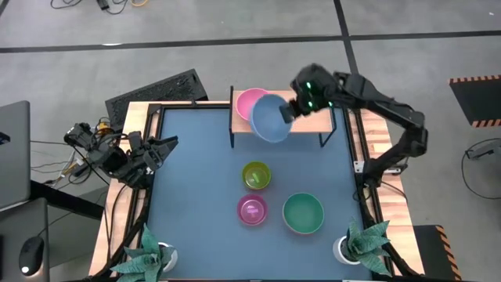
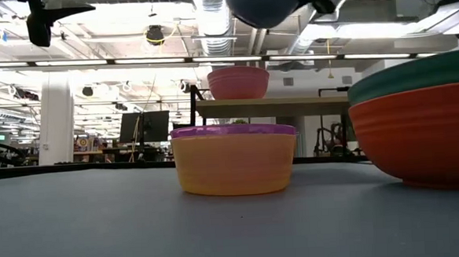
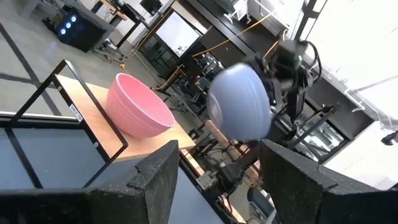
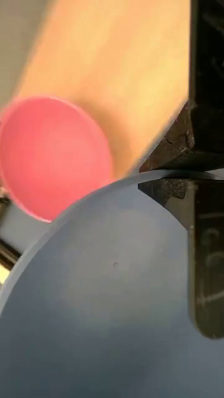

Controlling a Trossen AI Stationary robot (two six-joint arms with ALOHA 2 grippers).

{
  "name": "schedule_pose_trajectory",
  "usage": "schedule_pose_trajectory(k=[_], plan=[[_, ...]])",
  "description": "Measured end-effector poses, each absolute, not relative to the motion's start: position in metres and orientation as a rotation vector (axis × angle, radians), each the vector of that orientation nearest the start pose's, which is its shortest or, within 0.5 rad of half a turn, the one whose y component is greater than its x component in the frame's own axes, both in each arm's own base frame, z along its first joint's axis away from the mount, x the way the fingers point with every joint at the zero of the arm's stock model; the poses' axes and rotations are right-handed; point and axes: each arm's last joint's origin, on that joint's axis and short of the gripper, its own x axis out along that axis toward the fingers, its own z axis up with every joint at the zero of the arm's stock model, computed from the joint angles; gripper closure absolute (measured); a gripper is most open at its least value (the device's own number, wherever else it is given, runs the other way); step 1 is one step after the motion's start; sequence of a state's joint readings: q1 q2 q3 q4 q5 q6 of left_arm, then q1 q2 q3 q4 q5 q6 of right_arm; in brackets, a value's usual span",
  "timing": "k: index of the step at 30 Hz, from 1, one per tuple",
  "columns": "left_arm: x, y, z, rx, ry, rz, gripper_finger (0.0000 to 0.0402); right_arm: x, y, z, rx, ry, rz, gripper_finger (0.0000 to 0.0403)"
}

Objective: Place and stack bowls onto a shelf
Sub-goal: Stack the large blue bowl on the large pink bowl on the shelf

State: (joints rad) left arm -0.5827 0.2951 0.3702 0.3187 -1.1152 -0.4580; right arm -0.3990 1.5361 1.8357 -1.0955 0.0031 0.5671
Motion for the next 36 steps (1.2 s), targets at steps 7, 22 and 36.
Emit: schedule_pose_trajectory(k=[7,22,36], plan=[[0.082,-0.023,0.289,-0.743,-0.383,0.461,0.0193,0.296,-0.171,0.42,0.641,0.672,-0.683,0.0379],[0.082,-0.023,0.289,-0.754,-0.386,0.459,0.0193,0.321,-0.231,0.373,0.727,0.778,-0.696,0.0379],[0.082,-0.023,0.289,-0.754,-0.387,0.459,0.0193,0.317,-0.236,0.373,0.708,0.776,-0.7,0.0317]])
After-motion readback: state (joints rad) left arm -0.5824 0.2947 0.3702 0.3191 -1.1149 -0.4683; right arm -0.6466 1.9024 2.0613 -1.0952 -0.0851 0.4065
